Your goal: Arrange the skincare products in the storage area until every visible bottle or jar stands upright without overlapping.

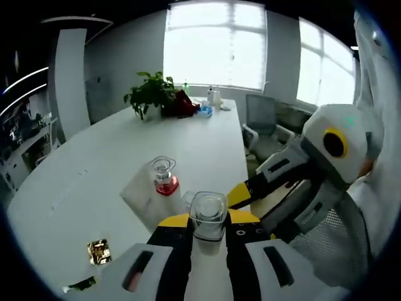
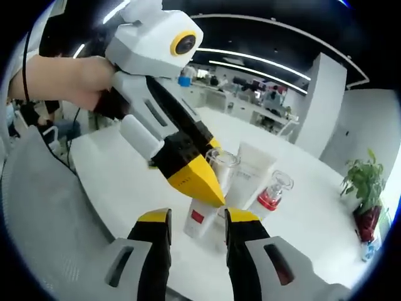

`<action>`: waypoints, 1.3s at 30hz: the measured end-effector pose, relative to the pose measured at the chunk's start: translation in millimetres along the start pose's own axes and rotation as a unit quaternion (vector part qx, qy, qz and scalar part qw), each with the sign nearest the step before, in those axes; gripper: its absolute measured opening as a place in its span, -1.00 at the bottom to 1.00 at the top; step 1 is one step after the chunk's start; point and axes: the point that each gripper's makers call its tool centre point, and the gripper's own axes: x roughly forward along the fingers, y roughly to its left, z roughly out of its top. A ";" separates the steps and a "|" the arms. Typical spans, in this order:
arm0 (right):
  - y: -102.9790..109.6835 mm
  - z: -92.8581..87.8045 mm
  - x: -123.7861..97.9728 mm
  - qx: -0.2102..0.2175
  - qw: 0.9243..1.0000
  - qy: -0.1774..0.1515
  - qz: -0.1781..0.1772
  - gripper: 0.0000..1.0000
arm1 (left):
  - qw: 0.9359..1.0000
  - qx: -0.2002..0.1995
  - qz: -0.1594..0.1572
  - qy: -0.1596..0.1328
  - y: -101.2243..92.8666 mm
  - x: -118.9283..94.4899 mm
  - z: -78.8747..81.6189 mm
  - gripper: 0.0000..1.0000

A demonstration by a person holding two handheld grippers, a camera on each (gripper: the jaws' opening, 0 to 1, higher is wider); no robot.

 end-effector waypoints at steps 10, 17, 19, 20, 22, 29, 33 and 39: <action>-6.9 -5.3 -0.4 0.010 1.000 0.014 -0.016 0.14 | 1.000 -0.004 0.006 0.000 2.6 -2.3 -3.2 -0.58; -18.9 -10.0 -1.4 0.042 0.998 0.022 -0.037 0.43 | 1.000 0.000 0.004 0.008 13.2 35.1 -20.5 -0.58; -17.9 -10.5 -1.2 0.046 0.998 0.025 -0.039 0.47 | 1.000 0.002 0.003 0.008 15.1 37.9 -22.4 -0.58; -17.6 -10.5 -0.8 0.049 0.998 0.026 -0.037 0.48 | 1.000 0.005 0.002 0.008 16.1 40.2 -23.6 -0.58; -18.6 -10.4 -0.9 0.054 0.997 0.026 -0.040 0.53 | 1.000 0.008 0.002 0.009 17.7 43.2 -25.7 -0.58; -21.4 -11.5 -0.9 0.064 0.997 0.026 -0.045 0.56 | 1.000 0.002 0.003 0.008 26.3 53.1 -36.3 -0.58; -20.1 -13.9 0.1 0.063 0.997 0.032 -0.041 0.66 | 1.000 -0.001 0.007 0.005 27.8 55.9 -37.8 -0.58; -24.6 -17.7 -1.1 0.074 0.995 0.038 -0.052 0.79 | 1.000 0.006 0.002 0.010 30.0 58.9 -42.8 -0.58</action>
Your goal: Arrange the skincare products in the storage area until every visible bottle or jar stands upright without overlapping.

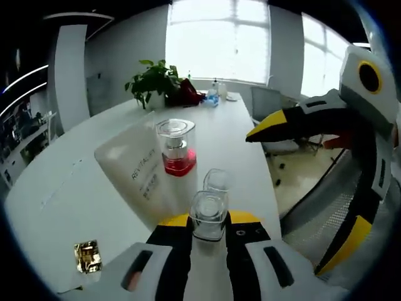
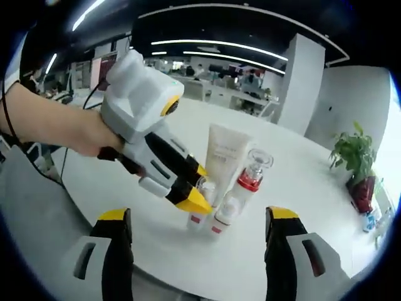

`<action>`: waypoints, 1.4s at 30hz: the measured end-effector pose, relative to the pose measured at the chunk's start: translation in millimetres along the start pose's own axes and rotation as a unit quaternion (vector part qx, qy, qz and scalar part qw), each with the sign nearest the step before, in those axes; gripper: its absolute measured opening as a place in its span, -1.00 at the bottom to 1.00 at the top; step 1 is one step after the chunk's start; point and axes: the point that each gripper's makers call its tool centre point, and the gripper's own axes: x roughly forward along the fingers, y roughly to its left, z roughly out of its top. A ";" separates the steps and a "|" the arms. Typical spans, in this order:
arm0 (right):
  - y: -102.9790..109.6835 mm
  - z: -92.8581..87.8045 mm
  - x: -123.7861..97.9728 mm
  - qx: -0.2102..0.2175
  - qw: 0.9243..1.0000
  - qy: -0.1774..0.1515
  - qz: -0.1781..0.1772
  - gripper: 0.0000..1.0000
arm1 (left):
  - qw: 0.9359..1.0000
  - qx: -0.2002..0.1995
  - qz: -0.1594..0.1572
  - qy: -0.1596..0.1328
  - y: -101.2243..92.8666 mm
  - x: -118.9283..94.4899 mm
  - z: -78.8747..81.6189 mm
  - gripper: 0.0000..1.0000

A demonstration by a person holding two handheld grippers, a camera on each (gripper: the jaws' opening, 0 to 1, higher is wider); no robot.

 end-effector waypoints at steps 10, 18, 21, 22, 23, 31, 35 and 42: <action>1.0 -1.5 0.9 0.003 1.000 0.003 0.004 0.80 | 1.000 0.007 -0.006 0.006 2.7 4.3 -6.4 -0.58; 2.6 -2.1 1.5 0.004 1.000 0.006 0.008 0.78 | 1.000 0.000 -0.006 -0.003 4.6 5.2 -4.1 -0.57; 2.8 -2.2 1.6 0.003 1.000 0.006 0.008 0.78 | 1.000 -0.006 -0.005 -0.007 4.5 4.7 -4.0 -0.58; 2.9 -2.3 1.6 0.003 1.000 0.006 0.008 0.78 | 1.000 -0.010 -0.006 -0.007 4.1 4.5 -4.4 -0.59; 3.0 -2.4 1.6 0.003 1.000 0.007 0.008 0.78 | 1.000 -0.012 -0.006 -0.007 3.9 4.3 -4.5 -0.61; 4.0 -2.7 2.2 0.002 1.000 0.008 0.011 0.77 | 1.000 -0.017 -0.011 -0.011 -0.8 4.3 -2.0 -0.55; 4.1 -2.4 2.3 0.003 1.000 0.007 0.011 0.77 | 1.000 -0.018 -0.011 -0.013 -1.0 5.1 -0.5 -0.53; 4.2 -2.8 2.9 0.002 1.000 0.009 0.012 0.77 | 1.000 -0.017 -0.014 -0.011 -5.3 4.3 2.1 -0.48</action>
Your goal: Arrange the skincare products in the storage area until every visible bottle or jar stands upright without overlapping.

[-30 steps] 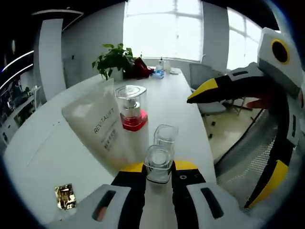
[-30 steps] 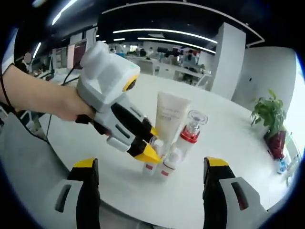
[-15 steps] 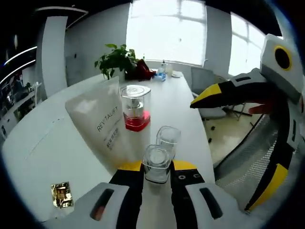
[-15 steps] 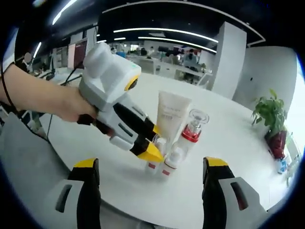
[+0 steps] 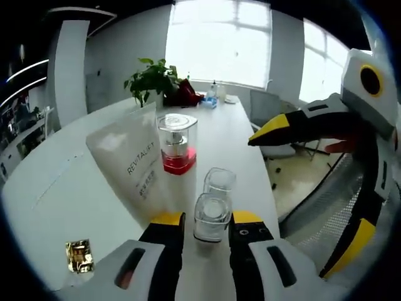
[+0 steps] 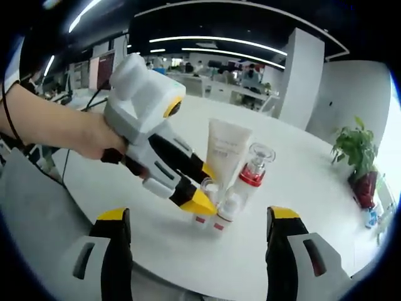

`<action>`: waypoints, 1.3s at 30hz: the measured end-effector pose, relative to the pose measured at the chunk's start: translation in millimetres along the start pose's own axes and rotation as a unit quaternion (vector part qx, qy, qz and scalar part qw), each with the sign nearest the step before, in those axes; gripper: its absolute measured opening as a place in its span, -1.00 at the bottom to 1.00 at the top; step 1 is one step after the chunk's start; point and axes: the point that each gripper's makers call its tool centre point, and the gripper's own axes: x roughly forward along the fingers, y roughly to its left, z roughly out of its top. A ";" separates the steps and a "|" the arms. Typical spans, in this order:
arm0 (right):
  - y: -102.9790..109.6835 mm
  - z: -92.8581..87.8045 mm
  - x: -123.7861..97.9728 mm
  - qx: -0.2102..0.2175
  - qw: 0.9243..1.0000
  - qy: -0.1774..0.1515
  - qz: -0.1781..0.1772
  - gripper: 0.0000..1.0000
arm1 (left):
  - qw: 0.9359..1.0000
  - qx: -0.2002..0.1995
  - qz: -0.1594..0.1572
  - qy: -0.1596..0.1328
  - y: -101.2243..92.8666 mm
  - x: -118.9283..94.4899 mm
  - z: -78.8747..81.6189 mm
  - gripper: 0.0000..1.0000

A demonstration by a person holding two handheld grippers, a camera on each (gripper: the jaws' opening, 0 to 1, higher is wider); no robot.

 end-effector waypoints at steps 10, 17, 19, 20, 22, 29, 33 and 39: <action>0.3 -0.3 0.0 -0.004 1.000 0.002 -0.002 0.77 | 1.000 0.002 -0.002 -0.001 2.9 -6.2 -1.1 -0.46; -1.9 -0.9 -0.2 0.001 1.000 0.003 -0.005 0.79 | 1.000 0.006 -0.002 0.001 2.8 -12.3 -0.9 -0.43; -2.1 -1.3 -0.2 0.002 1.000 0.004 -0.005 0.79 | 1.000 0.006 0.000 0.002 0.8 -15.1 -0.7 -0.40; -2.0 -1.6 -0.1 0.002 1.000 0.004 -0.005 0.79 | 1.000 0.006 0.000 0.004 -0.8 -16.4 -0.8 -0.38; -1.4 -2.0 -0.1 0.002 1.000 0.006 -0.004 0.79 | 1.000 0.007 0.002 0.006 -2.6 -20.0 -1.9 -0.33; -0.7 -3.6 0.1 0.004 1.000 0.010 -0.001 0.79 | 1.000 0.001 0.015 0.007 -0.5 -33.9 -5.0 -0.22; -0.5 -4.5 0.2 0.008 1.000 0.012 0.001 0.81 | 1.000 -0.006 0.025 0.004 -1.3 -44.3 -7.3 -0.18; 4.2 -4.6 0.4 0.025 0.999 0.011 0.022 0.82 | 0.998 -0.031 0.052 0.000 0.1 -66.2 -14.8 -0.05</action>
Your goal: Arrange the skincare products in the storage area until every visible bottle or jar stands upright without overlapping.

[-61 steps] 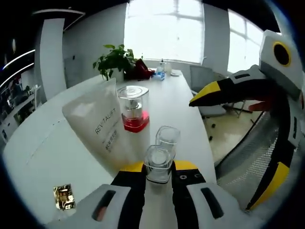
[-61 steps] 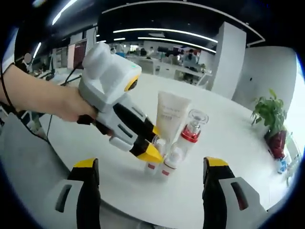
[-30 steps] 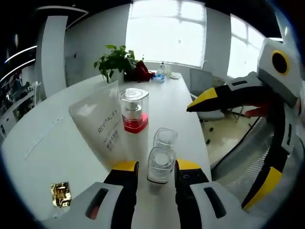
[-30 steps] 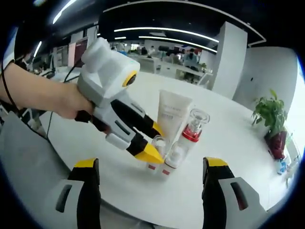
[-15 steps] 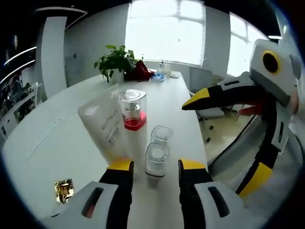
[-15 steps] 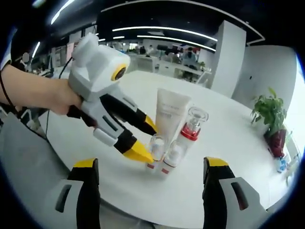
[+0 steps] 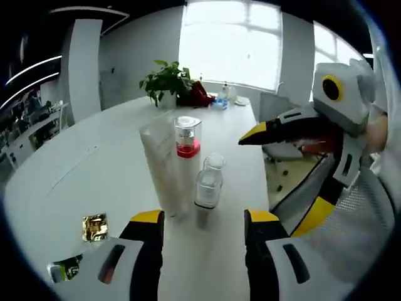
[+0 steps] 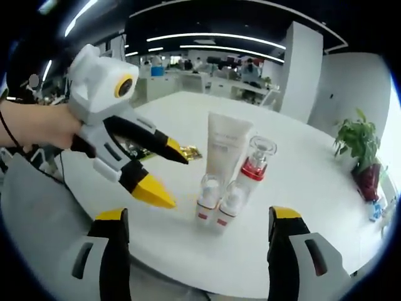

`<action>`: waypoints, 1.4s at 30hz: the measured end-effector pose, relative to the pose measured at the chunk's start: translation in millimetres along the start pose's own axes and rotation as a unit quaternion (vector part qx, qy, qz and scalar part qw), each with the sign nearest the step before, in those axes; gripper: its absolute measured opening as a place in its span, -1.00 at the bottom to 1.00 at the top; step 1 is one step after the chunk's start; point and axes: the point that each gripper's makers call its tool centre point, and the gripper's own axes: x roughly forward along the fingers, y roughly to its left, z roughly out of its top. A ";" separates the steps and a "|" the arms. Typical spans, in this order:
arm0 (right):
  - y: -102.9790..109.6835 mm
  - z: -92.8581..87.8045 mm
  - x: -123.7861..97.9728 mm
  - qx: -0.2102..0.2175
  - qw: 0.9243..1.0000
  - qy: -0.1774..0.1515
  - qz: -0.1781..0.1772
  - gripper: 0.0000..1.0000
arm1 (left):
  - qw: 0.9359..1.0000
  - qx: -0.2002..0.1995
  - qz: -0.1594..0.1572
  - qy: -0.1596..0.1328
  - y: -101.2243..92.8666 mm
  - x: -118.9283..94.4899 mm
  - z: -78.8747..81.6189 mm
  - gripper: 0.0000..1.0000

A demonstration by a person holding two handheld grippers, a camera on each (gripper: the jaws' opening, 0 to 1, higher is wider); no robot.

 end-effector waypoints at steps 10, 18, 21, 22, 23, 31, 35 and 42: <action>0.2 1.3 -2.4 0.038 0.999 -0.003 0.014 0.81 | 0.996 -0.057 0.071 0.007 8.4 -47.6 -32.7 0.30; -7.5 -1.5 -4.6 0.061 0.998 0.002 0.003 0.87 | 0.988 -0.095 0.119 -0.002 15.7 -85.7 -48.8 0.52; -8.1 -3.5 -3.9 0.063 0.998 0.004 0.001 0.89 | 0.986 -0.103 0.132 -0.005 18.2 -97.7 -54.7 0.56; -8.3 -4.1 -3.7 0.063 0.998 0.005 0.000 0.89 | 0.985 -0.105 0.135 -0.006 17.0 -100.8 -55.5 0.57; -8.7 -5.0 -3.2 0.062 0.998 0.006 -0.002 0.90 | 0.984 -0.108 0.139 -0.007 17.2 -106.0 -58.1 0.58; -7.6 -7.7 -3.0 0.075 0.997 0.011 0.008 0.96 | 0.978 -0.125 0.166 -0.005 13.9 -136.9 -70.4 0.72; -6.5 -9.9 -3.0 0.082 0.996 0.014 0.016 0.97 | 0.975 -0.132 0.180 -0.005 16.0 -152.1 -78.2 0.77; 1.4 -12.4 0.4 0.070 0.997 0.024 0.031 0.97 | 0.968 -0.147 0.203 -0.010 17.1 -174.7 -83.0 0.78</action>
